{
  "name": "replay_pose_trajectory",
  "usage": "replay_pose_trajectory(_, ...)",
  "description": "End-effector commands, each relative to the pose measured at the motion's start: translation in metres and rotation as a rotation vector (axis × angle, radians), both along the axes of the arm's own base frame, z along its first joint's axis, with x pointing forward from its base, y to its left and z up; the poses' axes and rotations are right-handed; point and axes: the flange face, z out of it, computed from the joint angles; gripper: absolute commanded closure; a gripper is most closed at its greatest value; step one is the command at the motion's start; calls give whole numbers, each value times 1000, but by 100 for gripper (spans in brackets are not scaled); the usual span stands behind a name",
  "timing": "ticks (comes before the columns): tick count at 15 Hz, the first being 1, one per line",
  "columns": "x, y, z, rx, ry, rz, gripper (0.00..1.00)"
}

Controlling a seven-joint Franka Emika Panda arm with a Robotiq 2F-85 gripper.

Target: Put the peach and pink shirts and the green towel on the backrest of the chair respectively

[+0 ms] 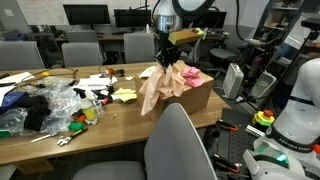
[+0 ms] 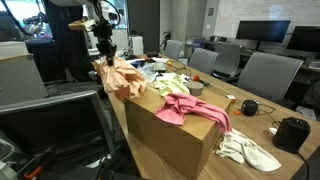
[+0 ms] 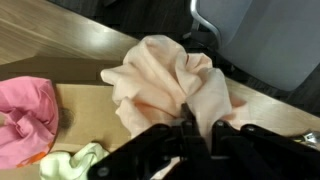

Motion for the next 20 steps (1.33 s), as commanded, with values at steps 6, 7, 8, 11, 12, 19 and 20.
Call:
replay_pose_trajectory(6,-33,74,44,-132,-58,171,98)
replay_pose_trajectory(7,-37,82,46,-147,-63,192,98)
replay_pose_trajectory(8,-41,89,47,-161,-67,213,98)
replay_pose_trajectory(11,-53,112,47,-204,-69,274,98)
replay_pose_trajectory(12,-58,119,47,-218,-69,296,98)
replay_pose_trajectory(19,-101,171,22,-287,-12,460,98)
replay_pose_trajectory(20,-110,177,17,-292,1,484,98)
